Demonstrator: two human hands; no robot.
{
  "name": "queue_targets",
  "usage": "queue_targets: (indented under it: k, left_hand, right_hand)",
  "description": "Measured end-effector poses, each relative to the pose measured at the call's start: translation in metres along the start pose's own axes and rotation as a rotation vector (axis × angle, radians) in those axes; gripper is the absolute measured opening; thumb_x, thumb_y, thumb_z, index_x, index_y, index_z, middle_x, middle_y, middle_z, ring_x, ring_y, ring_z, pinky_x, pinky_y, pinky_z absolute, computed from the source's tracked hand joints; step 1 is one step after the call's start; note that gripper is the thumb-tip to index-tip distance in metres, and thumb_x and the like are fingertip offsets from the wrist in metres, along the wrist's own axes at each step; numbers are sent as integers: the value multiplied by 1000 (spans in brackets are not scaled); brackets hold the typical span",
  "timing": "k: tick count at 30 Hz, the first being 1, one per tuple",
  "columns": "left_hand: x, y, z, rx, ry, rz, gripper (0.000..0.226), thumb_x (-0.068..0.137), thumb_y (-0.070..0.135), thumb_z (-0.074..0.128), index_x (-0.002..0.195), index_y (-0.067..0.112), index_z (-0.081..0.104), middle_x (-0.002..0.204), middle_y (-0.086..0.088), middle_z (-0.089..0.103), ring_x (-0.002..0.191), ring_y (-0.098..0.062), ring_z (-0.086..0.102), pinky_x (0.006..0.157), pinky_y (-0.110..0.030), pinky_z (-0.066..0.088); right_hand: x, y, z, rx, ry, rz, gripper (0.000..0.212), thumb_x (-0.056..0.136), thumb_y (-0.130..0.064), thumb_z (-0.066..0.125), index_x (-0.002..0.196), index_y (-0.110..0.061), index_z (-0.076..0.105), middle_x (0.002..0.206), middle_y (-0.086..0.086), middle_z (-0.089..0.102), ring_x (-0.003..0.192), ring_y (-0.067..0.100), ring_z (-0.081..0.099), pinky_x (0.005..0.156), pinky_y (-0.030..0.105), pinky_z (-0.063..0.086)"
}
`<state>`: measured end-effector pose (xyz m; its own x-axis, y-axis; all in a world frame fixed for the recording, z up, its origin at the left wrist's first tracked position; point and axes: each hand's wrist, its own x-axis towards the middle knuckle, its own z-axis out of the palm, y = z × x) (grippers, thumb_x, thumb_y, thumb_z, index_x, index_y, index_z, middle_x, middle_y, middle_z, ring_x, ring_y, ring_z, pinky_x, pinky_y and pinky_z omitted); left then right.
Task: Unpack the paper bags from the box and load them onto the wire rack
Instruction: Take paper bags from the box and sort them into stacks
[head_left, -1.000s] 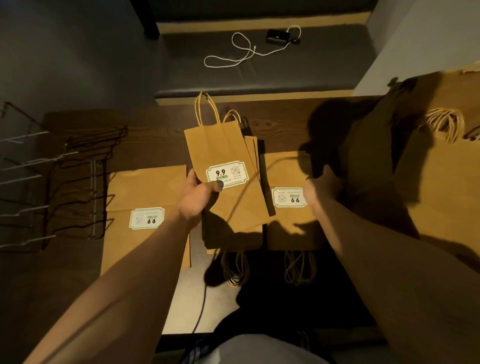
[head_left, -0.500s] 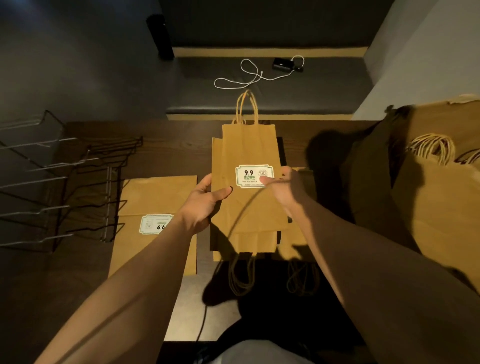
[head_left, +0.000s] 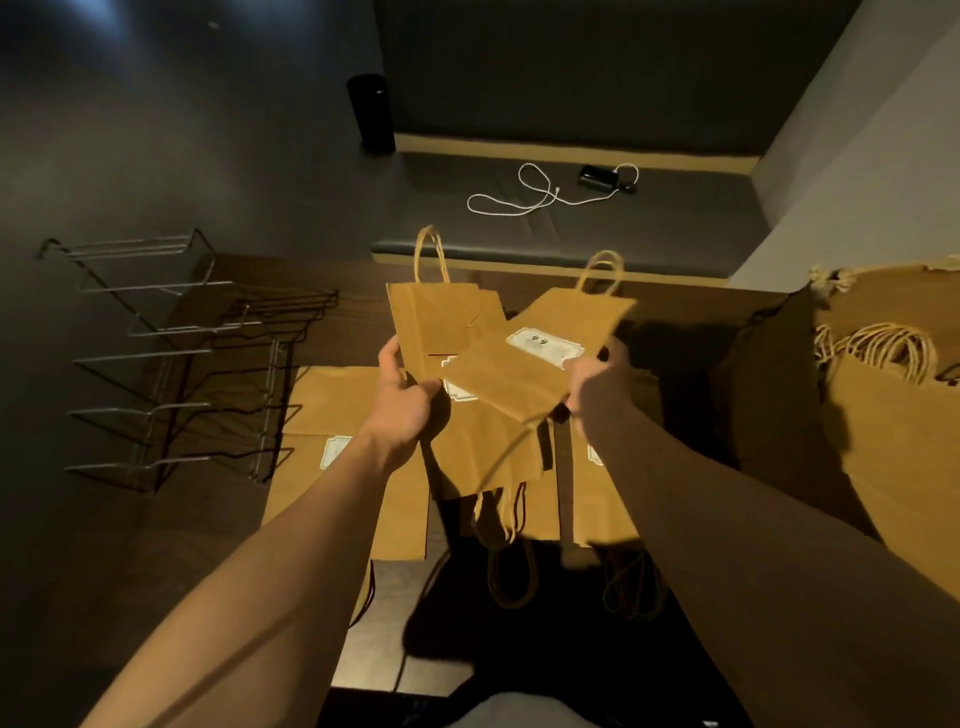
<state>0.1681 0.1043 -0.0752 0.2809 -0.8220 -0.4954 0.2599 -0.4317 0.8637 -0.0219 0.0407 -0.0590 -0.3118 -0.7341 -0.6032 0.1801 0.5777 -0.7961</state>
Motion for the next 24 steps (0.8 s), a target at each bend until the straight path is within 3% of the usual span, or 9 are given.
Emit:
queue_targets:
  k: [2,5,9,12,15,18,20,22,24]
  left_hand:
    - [-2,5,-2,-53,24,-57,46,100,-4,45,135,24,45,118,-11,67,91,-21,66,65,-29,54]
    - [-2,5,-9,-85,64,-36,37,100,-7,42,127,18,48,109,-12,69,83,-22,66,59,-30,52]
    - [-6,10,-9,-84,57,-2,39,95,-14,42,116,19,44,102,-14,67,82,-31,63,63,-39,48]
    - [-8,15,3,-150,41,-21,40,92,-17,42,113,17,49,101,-14,69,89,-32,63,77,-43,48]
    - [-10,20,9,-188,19,-46,28,87,-16,45,96,9,54,89,-19,68,65,-25,55,62,-33,43]
    - [-13,27,16,-203,10,-42,22,88,-11,47,95,7,56,74,-12,67,60,-19,63,61,-32,52]
    - [-13,28,20,-229,0,-31,20,90,-2,46,107,2,56,88,-16,63,75,-24,62,71,-40,51]
    - [-14,28,22,-238,25,-27,17,94,5,46,109,4,54,95,-17,59,85,-29,57,78,-45,48]
    - [-12,24,23,-259,85,-32,14,96,5,46,106,6,55,82,-15,60,75,-25,60,72,-40,50]
  right_hand:
    - [-4,-3,7,-109,-40,-22,59,94,3,50,145,-26,38,132,7,54,109,21,57,89,36,51]
    - [-10,-14,10,24,-9,-81,69,94,7,46,147,-35,31,132,-4,44,113,21,53,88,38,48]
    - [-15,-20,23,247,-56,121,36,101,-14,44,137,-16,47,133,12,55,124,29,55,96,40,50]
    - [-31,-17,33,-442,-296,102,36,101,-25,42,133,-10,46,122,16,63,101,28,67,79,38,58]
    - [-46,-15,37,-883,-471,-18,40,101,-42,40,131,-16,48,85,4,58,59,13,48,47,25,38]
    - [-55,-13,44,-903,-687,-58,46,103,-31,34,149,-30,28,70,1,41,51,11,34,43,24,24]
    - [-63,-13,50,-901,-740,-94,53,101,-25,35,151,-34,22,70,3,43,51,12,35,43,26,24]
    - [-67,-11,54,-935,-725,-199,44,100,-26,35,144,-30,38,70,1,48,52,11,40,41,25,28]
    - [-70,-9,56,-919,-645,-330,33,100,-25,40,129,-20,56,81,-1,62,65,13,54,53,28,43]
